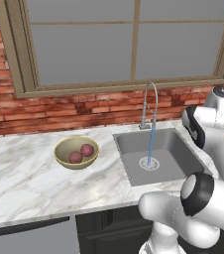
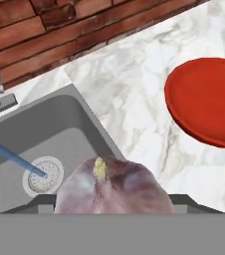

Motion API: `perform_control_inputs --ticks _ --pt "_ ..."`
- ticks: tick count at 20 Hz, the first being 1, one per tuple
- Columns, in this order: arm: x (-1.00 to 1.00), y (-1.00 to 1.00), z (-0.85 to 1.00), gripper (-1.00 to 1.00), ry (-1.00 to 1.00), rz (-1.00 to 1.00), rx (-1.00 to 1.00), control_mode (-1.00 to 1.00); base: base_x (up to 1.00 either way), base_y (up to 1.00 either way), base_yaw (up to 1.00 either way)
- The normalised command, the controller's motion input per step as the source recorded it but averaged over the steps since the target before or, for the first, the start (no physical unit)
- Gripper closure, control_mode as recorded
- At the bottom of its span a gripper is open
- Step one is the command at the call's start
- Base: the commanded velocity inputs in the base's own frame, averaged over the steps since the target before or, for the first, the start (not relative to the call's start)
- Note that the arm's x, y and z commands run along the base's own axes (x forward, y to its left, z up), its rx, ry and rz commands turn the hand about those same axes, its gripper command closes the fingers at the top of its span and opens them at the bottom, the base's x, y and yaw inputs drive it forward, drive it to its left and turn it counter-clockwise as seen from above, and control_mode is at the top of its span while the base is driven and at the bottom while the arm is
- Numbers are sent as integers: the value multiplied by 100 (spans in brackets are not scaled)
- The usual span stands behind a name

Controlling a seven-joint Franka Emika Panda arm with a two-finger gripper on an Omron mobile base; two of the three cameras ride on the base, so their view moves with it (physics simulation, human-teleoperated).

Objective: Pick the onions from the sink and place them in one bowl. Place the garlic in the other bowl. Then turn off the sink faucet.

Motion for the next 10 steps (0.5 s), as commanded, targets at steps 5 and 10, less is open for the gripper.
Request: perform_control_inputs --ticks 5,10 --pt "19 -24 2 100 4 -14 0 -100 0 0 0" --pt "30 -25 1 100 4 -13 0 -100 0 0 0"
